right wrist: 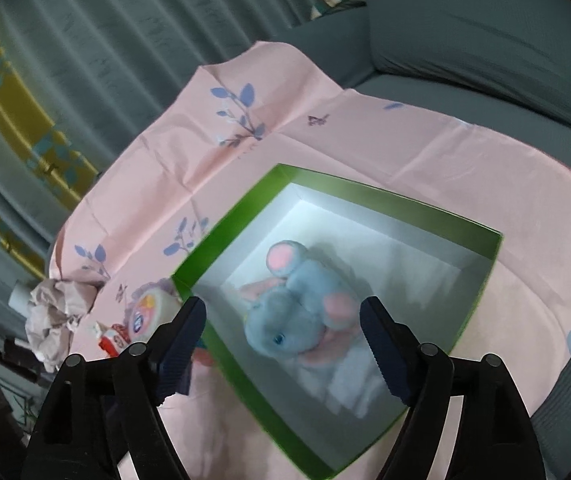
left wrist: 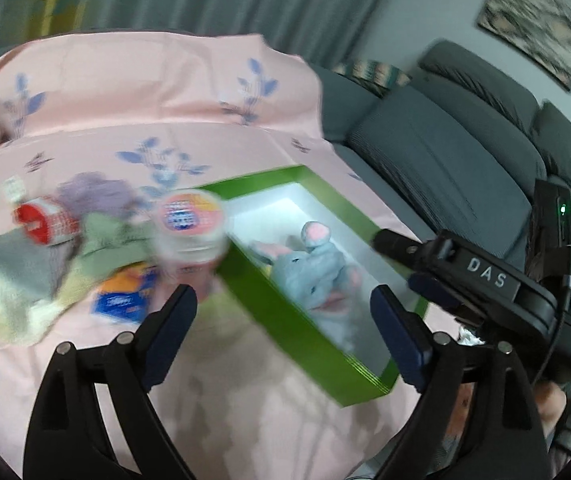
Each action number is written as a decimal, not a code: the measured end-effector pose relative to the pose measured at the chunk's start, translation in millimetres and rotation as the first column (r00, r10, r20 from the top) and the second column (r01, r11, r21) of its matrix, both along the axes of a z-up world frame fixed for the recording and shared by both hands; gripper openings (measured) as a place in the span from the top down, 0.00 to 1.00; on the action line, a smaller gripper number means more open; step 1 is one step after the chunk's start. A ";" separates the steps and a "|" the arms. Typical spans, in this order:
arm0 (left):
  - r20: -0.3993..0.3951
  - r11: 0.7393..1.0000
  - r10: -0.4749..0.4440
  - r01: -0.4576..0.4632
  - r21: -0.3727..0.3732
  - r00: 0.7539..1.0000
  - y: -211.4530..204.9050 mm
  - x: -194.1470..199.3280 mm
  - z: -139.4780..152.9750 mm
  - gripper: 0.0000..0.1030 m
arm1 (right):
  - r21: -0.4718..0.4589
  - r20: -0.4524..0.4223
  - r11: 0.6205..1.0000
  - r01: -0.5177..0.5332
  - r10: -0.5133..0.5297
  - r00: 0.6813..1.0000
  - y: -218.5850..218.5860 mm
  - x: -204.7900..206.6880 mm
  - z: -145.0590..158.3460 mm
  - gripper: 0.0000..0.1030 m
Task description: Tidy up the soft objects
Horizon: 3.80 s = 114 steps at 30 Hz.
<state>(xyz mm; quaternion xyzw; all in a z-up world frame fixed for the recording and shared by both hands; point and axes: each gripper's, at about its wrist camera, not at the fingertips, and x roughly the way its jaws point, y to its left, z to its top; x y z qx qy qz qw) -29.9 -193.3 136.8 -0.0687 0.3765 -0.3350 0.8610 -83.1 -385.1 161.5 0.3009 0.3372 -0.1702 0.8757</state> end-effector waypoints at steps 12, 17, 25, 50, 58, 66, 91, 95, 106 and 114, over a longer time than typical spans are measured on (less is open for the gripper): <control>-0.012 0.933 0.344 -0.340 0.118 0.939 154.2 0.1 -31.6 0.14 | -0.297 -0.108 0.948 0.112 -0.149 0.983 17.5 26.4 -14.3 0.17; -0.037 0.889 0.451 -0.445 0.110 0.892 199.7 -0.7 -54.0 0.14 | -0.334 -0.161 0.939 0.085 -0.146 0.976 21.9 36.3 -23.3 0.17; -0.135 0.859 0.512 -0.506 0.079 0.848 231.6 7.1 -77.1 0.14 | -0.425 -0.225 0.905 -0.003 -0.102 0.969 48.7 45.6 -28.4 0.17; -0.181 0.821 0.571 -0.564 0.096 0.801 249.0 20.7 -85.0 0.14 | -0.141 -0.099 0.873 -0.466 0.456 0.884 225.5 128.5 -3.2 0.13; -0.198 0.828 0.561 -0.551 0.104 0.804 248.8 24.9 -85.5 0.14 | -0.239 -0.259 0.857 -0.457 0.398 0.880 259.2 208.5 -50.9 0.13; -0.218 0.832 0.553 -0.545 0.101 0.804 244.9 26.5 -88.3 0.14 | -0.248 -0.300 0.837 -0.488 0.412 0.860 260.4 230.4 -72.1 0.25; -0.206 0.815 0.579 -0.566 0.123 0.789 245.0 17.2 -91.3 0.14 | -0.043 -0.327 0.801 -0.597 0.553 0.766 266.7 98.8 -81.3 0.64; -0.231 0.830 0.556 -0.543 0.125 0.798 239.0 16.4 -95.3 0.15 | -0.033 -0.389 0.789 -0.613 0.555 0.735 267.5 100.5 -92.8 0.38; -0.312 0.941 0.299 -0.333 -0.063 0.902 207.4 9.2 -93.4 0.34 | 0.069 -0.204 0.803 -0.592 0.592 0.780 219.1 85.9 -62.1 0.24; -0.330 0.965 0.201 -0.243 -0.094 0.923 174.7 7.5 -107.0 0.68 | 0.205 -0.246 0.746 -0.634 0.666 0.704 231.4 100.5 -99.7 0.49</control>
